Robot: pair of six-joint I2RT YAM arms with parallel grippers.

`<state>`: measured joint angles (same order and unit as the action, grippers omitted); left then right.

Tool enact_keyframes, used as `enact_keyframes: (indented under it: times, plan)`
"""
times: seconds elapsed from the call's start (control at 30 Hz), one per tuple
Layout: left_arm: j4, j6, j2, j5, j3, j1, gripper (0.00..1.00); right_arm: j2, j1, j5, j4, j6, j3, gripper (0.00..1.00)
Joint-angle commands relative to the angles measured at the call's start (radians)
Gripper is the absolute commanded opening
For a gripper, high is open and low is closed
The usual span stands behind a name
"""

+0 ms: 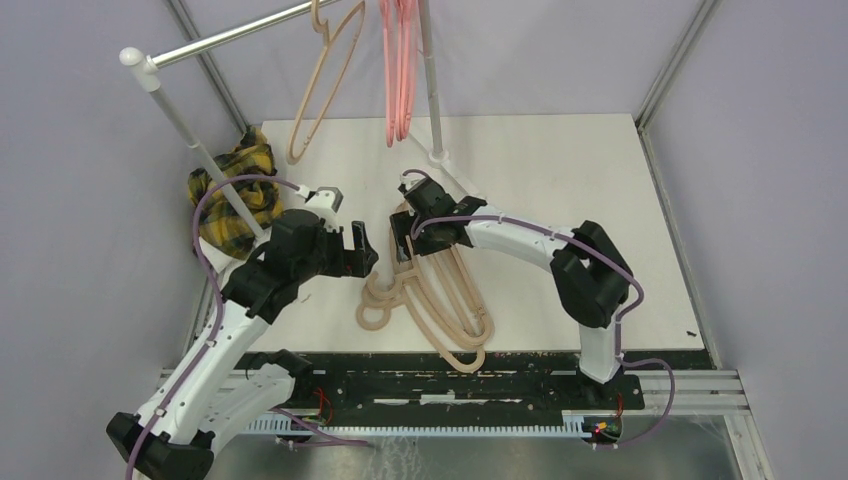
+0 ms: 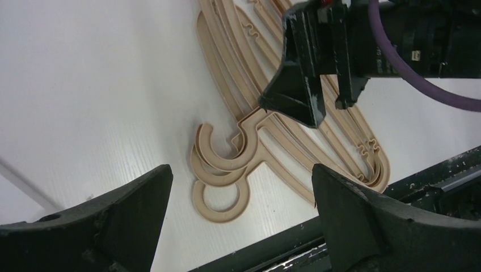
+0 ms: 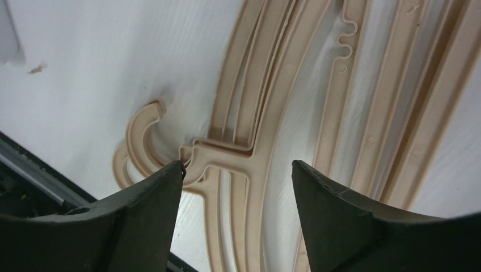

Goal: Organize the hangers

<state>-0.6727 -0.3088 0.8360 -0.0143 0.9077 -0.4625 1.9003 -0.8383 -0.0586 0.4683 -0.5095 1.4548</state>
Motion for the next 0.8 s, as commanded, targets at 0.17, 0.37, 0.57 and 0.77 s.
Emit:
enact_keyframes:
  times: [0.17, 0.37, 0.57, 0.77]
  plan:
    - [0.081, -0.062, -0.064, -0.042, -0.075, -0.003, 0.99, 0.157, 0.000, 0.068, -0.048, -0.039, 0.101, 0.67]
    - [0.091, -0.075, -0.066, -0.050, -0.083, -0.004, 0.99, 0.194, 0.002, 0.076, -0.054, -0.049, 0.109, 0.25]
    - [0.100, -0.077, -0.050, -0.057, -0.079, -0.003, 0.99, 0.074, 0.012, 0.136, -0.010, -0.051, 0.091, 0.15]
    - [0.155, -0.100, -0.027, -0.098, -0.089, -0.004, 0.99, -0.126, 0.101, 0.050, -0.093, -0.187, 0.032, 0.17]
